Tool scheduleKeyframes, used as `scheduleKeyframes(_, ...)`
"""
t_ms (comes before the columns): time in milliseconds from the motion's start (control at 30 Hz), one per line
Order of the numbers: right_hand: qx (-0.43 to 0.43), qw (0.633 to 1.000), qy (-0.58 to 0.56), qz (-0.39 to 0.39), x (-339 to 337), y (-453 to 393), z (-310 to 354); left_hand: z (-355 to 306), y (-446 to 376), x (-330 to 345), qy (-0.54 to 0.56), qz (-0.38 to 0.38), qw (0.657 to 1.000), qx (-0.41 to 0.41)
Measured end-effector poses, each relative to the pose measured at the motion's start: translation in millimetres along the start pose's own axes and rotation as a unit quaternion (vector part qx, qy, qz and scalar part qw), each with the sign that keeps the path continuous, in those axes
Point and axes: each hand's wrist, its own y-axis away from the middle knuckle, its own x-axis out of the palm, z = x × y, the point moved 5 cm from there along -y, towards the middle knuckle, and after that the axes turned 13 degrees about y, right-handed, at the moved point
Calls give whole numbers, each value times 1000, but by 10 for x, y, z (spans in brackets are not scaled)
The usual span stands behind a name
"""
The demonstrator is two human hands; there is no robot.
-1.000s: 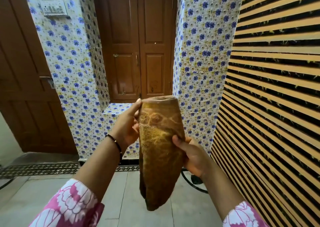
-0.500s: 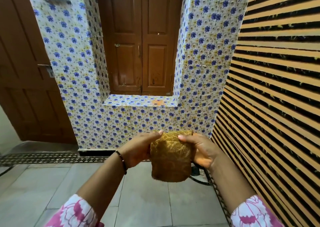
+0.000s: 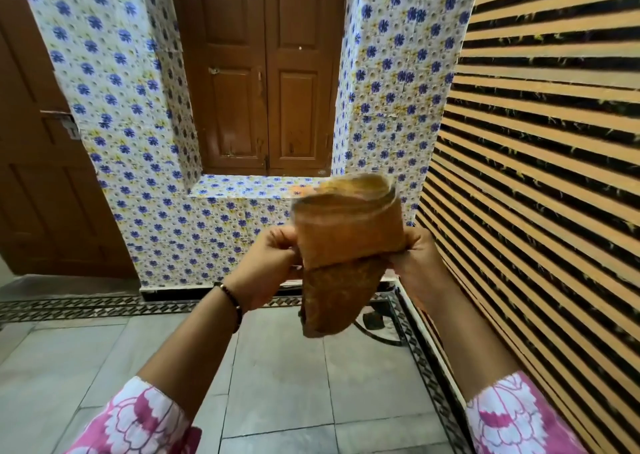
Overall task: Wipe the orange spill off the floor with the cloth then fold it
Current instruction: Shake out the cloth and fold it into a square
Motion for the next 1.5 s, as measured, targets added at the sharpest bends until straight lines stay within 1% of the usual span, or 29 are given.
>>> scheduleKeyframes(100,-4,999,-15,-43,25,9,-19,-12,37,-12,6,-26,1000,10)
scheduleKeyframes(200,41,993,-43,-100,20,87,-178,11,143,-20,40,-67,997,19)
scheduleKeyframes(267,84,988,-48,-123,41,159,-304,84,183,-48,57,-89,994,15)
scheduleKeyframes(333,119,984,-29,-127,71,252,-398,169,212,-64,39,-103,994,2)
scheduleKeyframes(367,132,983,-17,-123,81,309,-438,197,232,-55,7,-104,995,-2)
scheduleKeyframes(433,154,982,1,-110,88,454,-520,301,279,-1,-40,-89,995,-20)
scheduleKeyframes(533,171,981,17,-91,47,736,-609,483,378,166,1,-83,995,-57)
scheduleKeyframes(633,197,974,11,-114,-86,1176,-720,706,483,415,35,-72,991,-105)
scheduleKeyframes(733,228,954,-19,-195,-320,1724,-788,928,615,813,50,-24,988,-147)
scheduleKeyframes(833,238,912,-35,-333,-644,2307,-784,1078,762,1304,27,53,985,-164)
scheduleKeyframes(867,236,900,-40,-364,-725,2490,-735,1113,818,1462,22,76,983,-166)
scheduleKeyframes(933,222,888,-54,-400,-853,2898,-651,1183,975,1787,15,126,977,-174)
scheduleKeyframes(1000,202,892,-90,-395,-938,3345,-534,1235,1201,2138,28,164,967,-193)
scheduleKeyframes(1033,196,902,-93,-373,-964,3567,-496,1259,1330,2303,38,178,962,-205)
scheduleKeyframes(1067,190,914,-84,-350,-983,3787,-438,1289,1470,2484,45,194,956,-216)
scheduleKeyframes(1133,184,917,-68,-347,-996,4271,-294,1351,1798,2864,51,224,943,-240)
scheduleKeyframes(1200,200,896,-17,-397,-1081,4842,-149,1451,2192,3259,44,252,929,-269)
scheduleKeyframes(1233,208,879,7,-430,-1130,5074,-96,1514,2353,3408,40,262,922,-282)
scheduleKeyframes(1300,222,831,45,-507,-1278,5816,49,1679,2892,3823,19,292,899,-325)
scheduleKeyframes(1400,237,784,45,-572,-1373,6588,253,1980,3537,4198,-23,314,860,-403)
scheduleKeyframes(1500,244,719,6,-650,-1311,7585,455,2095,4371,4727,-27,365,809,-460)
